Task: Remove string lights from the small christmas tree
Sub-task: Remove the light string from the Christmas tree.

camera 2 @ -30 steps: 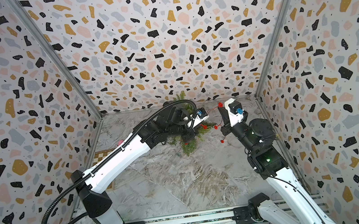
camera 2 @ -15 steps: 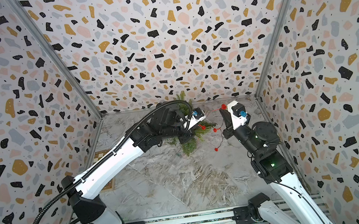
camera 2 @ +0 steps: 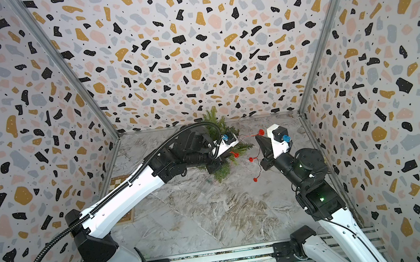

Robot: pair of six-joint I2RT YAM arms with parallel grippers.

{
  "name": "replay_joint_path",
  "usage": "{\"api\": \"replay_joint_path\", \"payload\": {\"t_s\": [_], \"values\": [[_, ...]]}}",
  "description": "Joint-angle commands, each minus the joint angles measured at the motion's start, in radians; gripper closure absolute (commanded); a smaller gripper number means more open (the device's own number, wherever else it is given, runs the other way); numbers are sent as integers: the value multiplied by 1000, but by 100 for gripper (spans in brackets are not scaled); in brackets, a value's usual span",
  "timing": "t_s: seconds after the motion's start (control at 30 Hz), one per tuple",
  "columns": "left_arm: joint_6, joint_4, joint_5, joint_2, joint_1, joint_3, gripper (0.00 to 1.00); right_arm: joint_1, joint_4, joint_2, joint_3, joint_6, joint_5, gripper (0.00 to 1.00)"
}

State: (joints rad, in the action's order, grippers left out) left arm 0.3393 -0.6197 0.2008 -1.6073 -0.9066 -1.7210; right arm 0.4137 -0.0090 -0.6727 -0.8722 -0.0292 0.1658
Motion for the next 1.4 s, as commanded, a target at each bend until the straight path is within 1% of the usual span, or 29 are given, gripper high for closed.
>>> {"api": "replay_joint_path", "payload": {"t_s": [0.0,0.13,0.4,0.77,0.93,1.17,1.37], "values": [[-18,45,26,40,-6,15,100,12,-30,36,9,-43,48,100],[-18,46,28,59,-7,27,100,19,-65,56,30,-48,66,100],[-31,61,35,95,-7,77,100,31,-62,54,61,-68,124,100],[-64,102,22,189,-6,196,100,95,-41,42,105,-64,97,100],[-87,160,-15,255,-7,272,100,128,-38,38,128,-59,91,100],[-88,164,-83,301,-7,319,100,171,-37,46,137,-28,75,100],[-89,166,-87,318,-8,335,100,194,-33,47,142,-21,93,100]]}}
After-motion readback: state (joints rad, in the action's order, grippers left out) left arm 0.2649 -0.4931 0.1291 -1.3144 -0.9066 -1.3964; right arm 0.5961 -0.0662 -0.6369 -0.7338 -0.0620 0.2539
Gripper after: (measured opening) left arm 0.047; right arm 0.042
